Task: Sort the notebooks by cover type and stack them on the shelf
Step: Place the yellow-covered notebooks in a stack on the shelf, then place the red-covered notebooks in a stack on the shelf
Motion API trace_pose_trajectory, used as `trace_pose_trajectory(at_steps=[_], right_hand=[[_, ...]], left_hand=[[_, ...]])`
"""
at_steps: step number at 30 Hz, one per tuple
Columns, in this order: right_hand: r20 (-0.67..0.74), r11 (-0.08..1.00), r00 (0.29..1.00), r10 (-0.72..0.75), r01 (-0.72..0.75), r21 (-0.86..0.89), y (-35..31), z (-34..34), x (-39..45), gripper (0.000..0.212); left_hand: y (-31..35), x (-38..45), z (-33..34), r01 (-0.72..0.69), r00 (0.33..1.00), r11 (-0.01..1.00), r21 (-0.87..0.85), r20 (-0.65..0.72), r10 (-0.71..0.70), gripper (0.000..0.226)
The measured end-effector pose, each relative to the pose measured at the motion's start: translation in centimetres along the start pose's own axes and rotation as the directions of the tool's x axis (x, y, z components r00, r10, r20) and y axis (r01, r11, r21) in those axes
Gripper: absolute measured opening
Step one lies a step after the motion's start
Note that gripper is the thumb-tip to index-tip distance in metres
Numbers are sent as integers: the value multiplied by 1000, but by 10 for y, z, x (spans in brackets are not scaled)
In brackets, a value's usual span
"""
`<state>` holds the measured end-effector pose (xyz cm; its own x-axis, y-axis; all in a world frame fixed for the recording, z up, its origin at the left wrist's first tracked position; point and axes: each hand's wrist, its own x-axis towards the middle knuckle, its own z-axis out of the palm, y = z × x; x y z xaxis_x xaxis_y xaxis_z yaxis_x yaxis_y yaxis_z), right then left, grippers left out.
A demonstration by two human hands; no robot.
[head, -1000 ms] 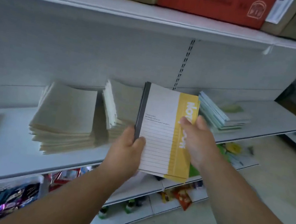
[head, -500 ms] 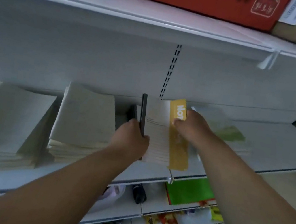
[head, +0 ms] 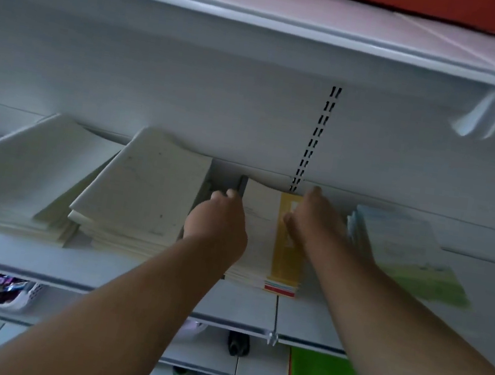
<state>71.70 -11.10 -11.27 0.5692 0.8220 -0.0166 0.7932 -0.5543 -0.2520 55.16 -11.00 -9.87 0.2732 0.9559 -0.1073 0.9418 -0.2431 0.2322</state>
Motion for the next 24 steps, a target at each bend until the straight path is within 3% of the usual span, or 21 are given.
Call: trace_pose_trajectory(at_steps=[7,11,16,20,24], right_hand=[[-121,926,938,-324,340,161,-22,-3,-46,34],[-187,838,881,-435,472,273,-70,-7,-91,26],[-210,733,817,-537,575,363,-174,12,-160,25],[-154,699,813,-561,565,439,-271,42,-216,22],[-115,612,756,-644,600,514,-362,72,-260,23]], left_hand=[[-31,-34,-20,-127,977,947,-295,-201,68,18],[-97,-67,-39,-127,932,902,-412,-361,-34,10],[-206,-111,-68,-71,875,878,-474,-451,-173,5],[-311,-156,-94,-61,812,864,-499,-529,-248,3],[-408,-193,-121,-25,739,865,-501,-593,-321,4]])
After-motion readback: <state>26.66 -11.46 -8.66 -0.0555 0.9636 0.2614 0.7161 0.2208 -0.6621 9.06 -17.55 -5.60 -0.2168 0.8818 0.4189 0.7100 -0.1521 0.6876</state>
